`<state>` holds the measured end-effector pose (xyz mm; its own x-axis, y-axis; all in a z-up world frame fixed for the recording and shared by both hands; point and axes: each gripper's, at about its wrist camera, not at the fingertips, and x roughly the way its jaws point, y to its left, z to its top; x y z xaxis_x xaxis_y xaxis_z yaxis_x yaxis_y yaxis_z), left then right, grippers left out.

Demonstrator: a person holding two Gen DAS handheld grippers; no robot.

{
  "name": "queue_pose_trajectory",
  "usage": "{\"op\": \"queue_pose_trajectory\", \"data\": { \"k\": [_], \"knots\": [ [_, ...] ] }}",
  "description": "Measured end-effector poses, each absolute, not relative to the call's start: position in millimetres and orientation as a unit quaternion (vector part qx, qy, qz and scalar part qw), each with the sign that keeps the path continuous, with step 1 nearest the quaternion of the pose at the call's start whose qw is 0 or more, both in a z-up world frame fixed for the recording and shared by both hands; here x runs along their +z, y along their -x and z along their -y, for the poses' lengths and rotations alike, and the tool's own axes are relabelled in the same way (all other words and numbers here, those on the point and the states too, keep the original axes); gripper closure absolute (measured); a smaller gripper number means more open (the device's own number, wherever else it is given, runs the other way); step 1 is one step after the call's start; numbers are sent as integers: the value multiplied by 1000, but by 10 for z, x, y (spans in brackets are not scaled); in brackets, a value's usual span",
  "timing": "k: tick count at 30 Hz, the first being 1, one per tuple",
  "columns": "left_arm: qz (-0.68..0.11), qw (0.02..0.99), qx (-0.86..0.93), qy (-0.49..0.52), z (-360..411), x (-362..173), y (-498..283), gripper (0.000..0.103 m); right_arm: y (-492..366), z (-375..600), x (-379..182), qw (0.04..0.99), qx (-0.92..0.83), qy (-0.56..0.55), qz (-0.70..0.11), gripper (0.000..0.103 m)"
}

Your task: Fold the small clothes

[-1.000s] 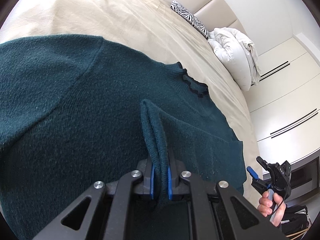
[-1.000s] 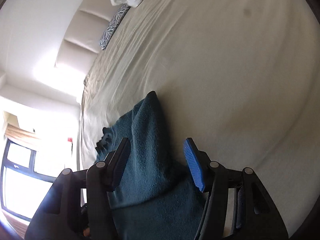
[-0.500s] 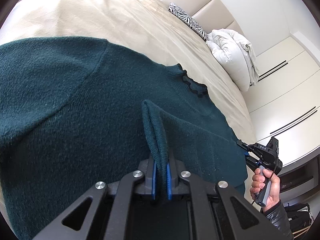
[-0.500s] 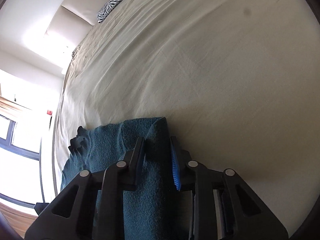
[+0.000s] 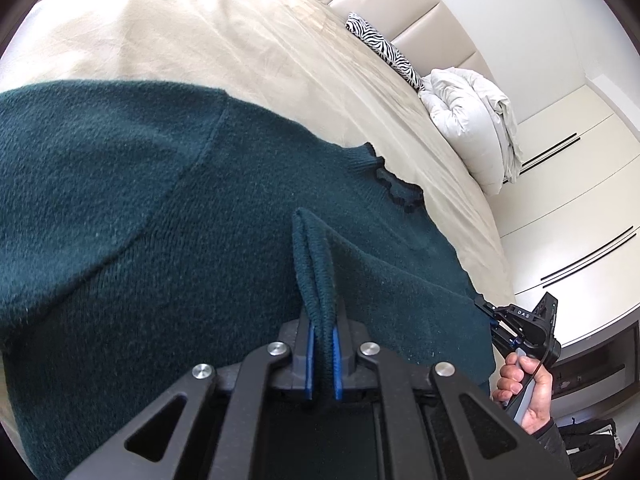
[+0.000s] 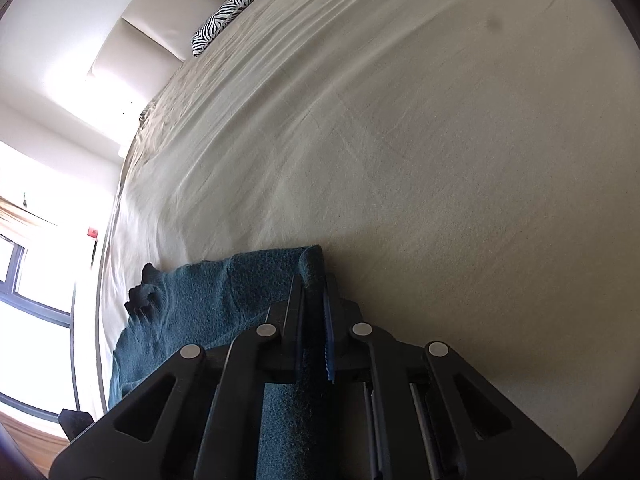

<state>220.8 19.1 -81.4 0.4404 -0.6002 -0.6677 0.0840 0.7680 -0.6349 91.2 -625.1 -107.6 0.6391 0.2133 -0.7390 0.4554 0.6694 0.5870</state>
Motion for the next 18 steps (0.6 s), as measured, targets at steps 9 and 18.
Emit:
{"op": "queue_pose_trajectory", "data": {
  "k": [9, 18],
  "knots": [
    [-478, 815, -221, 242, -152, -896, -2174, 95, -807, 6365, -1178, 802, -62, -440, -400, 95],
    [-480, 813, -220, 248, -173, -903, -2171, 92, -790, 6103, -1091, 810, -50, -386, -440, 90]
  ]
}}
